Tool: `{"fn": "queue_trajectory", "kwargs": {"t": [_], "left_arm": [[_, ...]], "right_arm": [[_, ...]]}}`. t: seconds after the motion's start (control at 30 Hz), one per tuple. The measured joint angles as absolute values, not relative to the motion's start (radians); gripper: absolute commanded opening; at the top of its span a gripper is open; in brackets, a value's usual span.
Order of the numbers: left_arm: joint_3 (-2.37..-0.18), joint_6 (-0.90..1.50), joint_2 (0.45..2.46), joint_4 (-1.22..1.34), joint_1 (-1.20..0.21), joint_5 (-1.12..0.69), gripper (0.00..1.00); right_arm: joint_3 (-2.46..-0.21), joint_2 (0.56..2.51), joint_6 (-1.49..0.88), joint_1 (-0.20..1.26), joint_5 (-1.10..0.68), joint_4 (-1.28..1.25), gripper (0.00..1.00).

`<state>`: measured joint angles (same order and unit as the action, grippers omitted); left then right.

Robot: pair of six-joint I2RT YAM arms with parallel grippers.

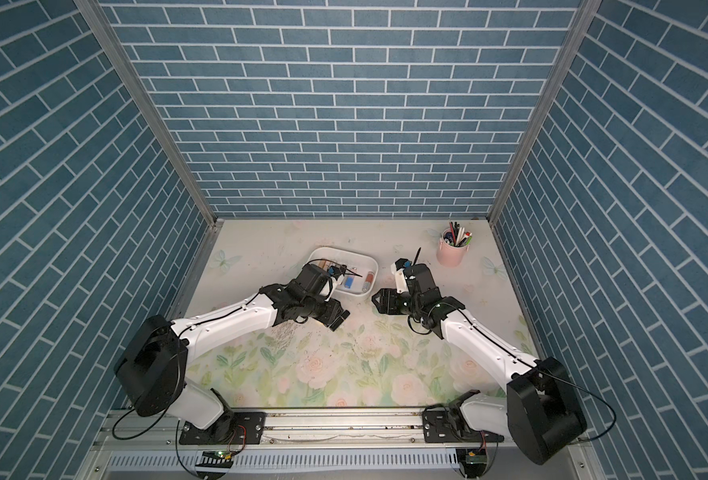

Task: Put the lipstick into the storage box
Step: Place the lipstick in the storage box, then pick up the lipstick at the center of the board.

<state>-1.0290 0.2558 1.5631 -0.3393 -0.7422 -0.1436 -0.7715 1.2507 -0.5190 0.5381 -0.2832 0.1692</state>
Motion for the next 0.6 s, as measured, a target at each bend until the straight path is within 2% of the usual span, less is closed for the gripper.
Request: {"fn": "queue_trajectory", "kwargs": {"t": [0.6], "left_arm": [[-1.03,0.274,1.667,-0.334,-0.81,-0.078,0.36]], "right_arm": [[-0.751,1.243,-0.52,0.539,-0.273,0.157,0.69]]}}
